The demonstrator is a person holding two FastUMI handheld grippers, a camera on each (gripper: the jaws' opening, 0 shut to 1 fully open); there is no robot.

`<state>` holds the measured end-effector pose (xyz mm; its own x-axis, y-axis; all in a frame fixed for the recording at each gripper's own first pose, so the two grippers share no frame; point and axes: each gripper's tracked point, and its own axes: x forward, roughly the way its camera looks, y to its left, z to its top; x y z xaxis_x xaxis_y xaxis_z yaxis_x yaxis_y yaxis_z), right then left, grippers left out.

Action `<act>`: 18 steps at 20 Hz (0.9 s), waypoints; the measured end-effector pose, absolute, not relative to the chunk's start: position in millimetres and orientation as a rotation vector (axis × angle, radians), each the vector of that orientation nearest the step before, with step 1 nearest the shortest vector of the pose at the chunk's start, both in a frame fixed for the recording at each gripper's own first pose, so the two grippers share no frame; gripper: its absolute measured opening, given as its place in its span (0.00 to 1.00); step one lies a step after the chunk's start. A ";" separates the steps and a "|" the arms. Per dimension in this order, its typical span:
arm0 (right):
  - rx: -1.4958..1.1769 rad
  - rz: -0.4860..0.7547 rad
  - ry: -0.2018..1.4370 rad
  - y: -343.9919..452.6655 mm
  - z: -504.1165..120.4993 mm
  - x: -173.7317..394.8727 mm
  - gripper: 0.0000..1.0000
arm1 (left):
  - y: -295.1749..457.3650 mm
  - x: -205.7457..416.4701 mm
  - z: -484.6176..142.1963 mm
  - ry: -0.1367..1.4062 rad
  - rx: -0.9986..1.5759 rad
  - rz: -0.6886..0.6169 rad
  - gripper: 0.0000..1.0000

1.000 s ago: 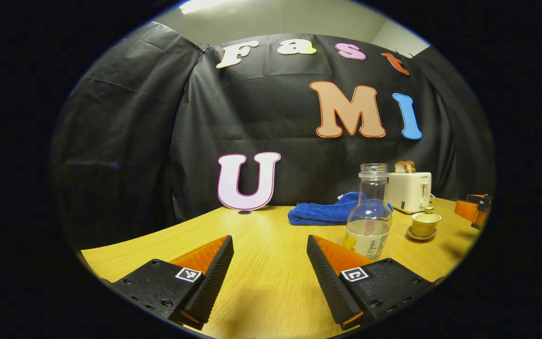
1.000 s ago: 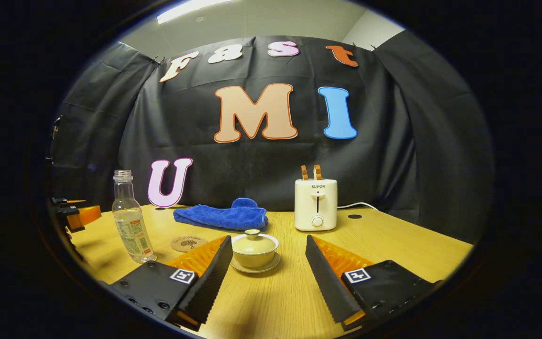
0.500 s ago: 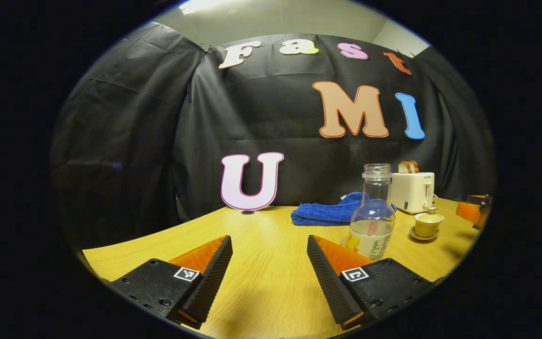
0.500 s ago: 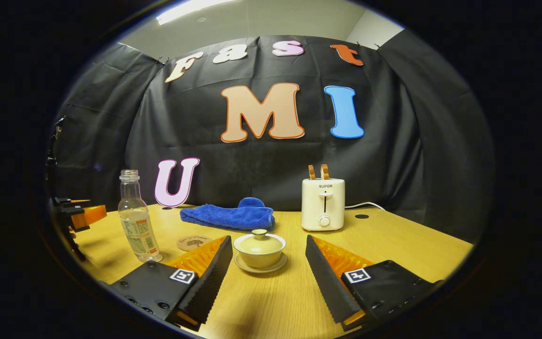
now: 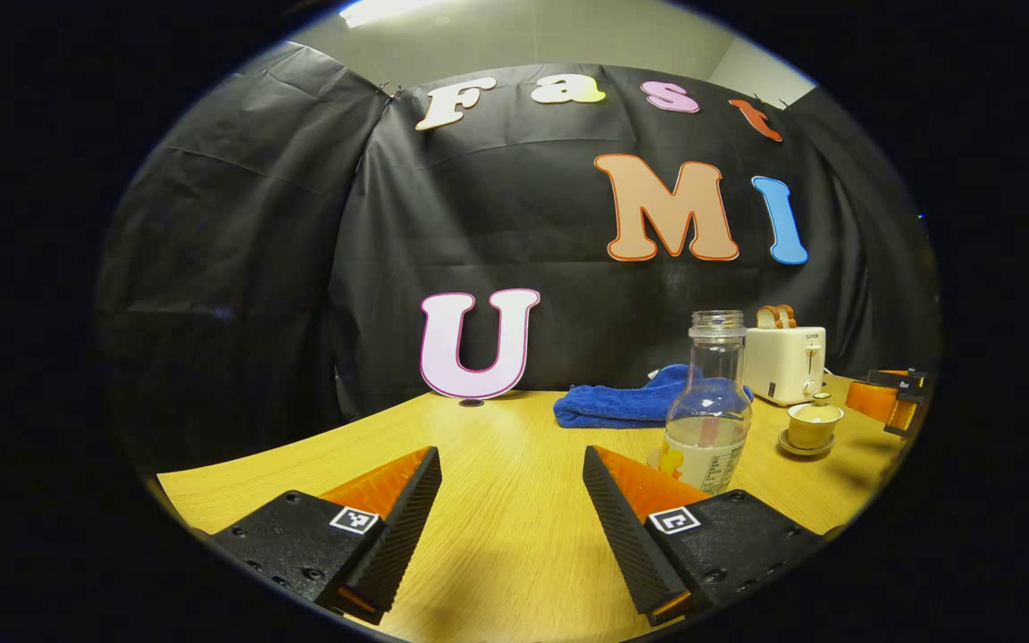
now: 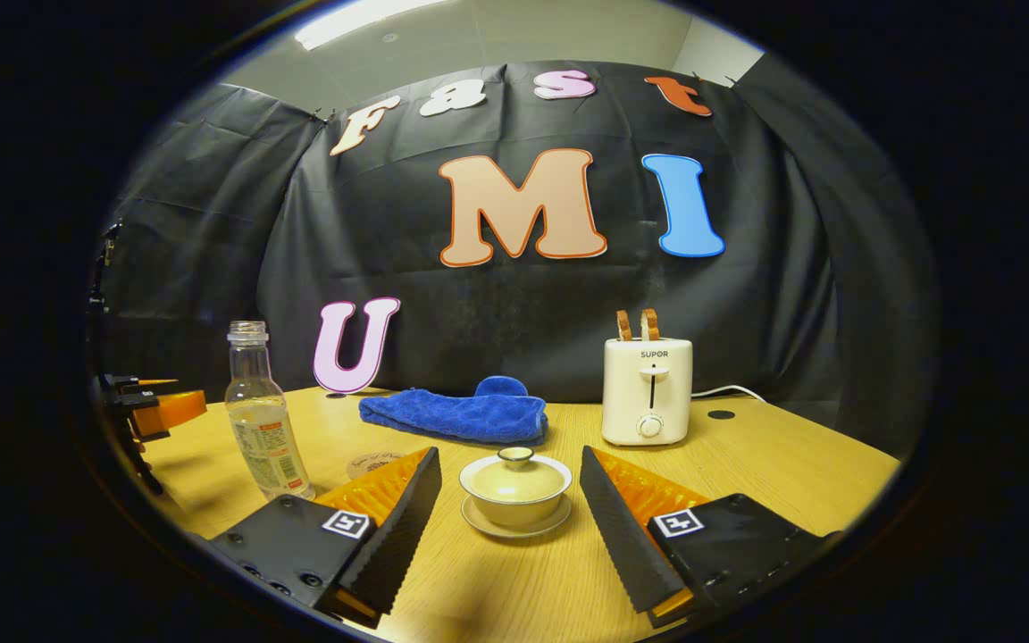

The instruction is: Open the teacup lid with one hand, grasp the water bottle and pour water into the teacup with the other hand; after pouring, place the water bottle on the coaster and then close the teacup lid.

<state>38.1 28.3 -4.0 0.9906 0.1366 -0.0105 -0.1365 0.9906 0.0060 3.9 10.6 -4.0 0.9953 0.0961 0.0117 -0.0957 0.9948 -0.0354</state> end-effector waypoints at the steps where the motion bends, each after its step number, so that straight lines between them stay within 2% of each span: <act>1: 0.006 0.140 0.013 28.7 -5.0 44.0 0.96 | 10.8 4.1 -4.7 -0.014 -0.035 0.096 0.93; 11: 0.000 0.141 0.059 30.9 -14.3 90.0 0.96 | 11.4 3.8 -5.1 -0.015 -0.033 0.096 0.93; 12: -0.002 0.140 0.063 31.8 -15.6 92.7 0.99 | 11.5 3.5 -4.5 -0.015 -0.033 0.096 0.93; 15: -0.007 0.148 0.093 35.0 -21.1 100.4 0.96 | 11.6 3.7 -5.4 -0.015 -0.034 0.095 0.93; 18: -0.010 0.154 0.145 37.1 -29.1 105.0 0.81 | 11.6 3.7 -4.8 -0.015 -0.033 0.095 0.93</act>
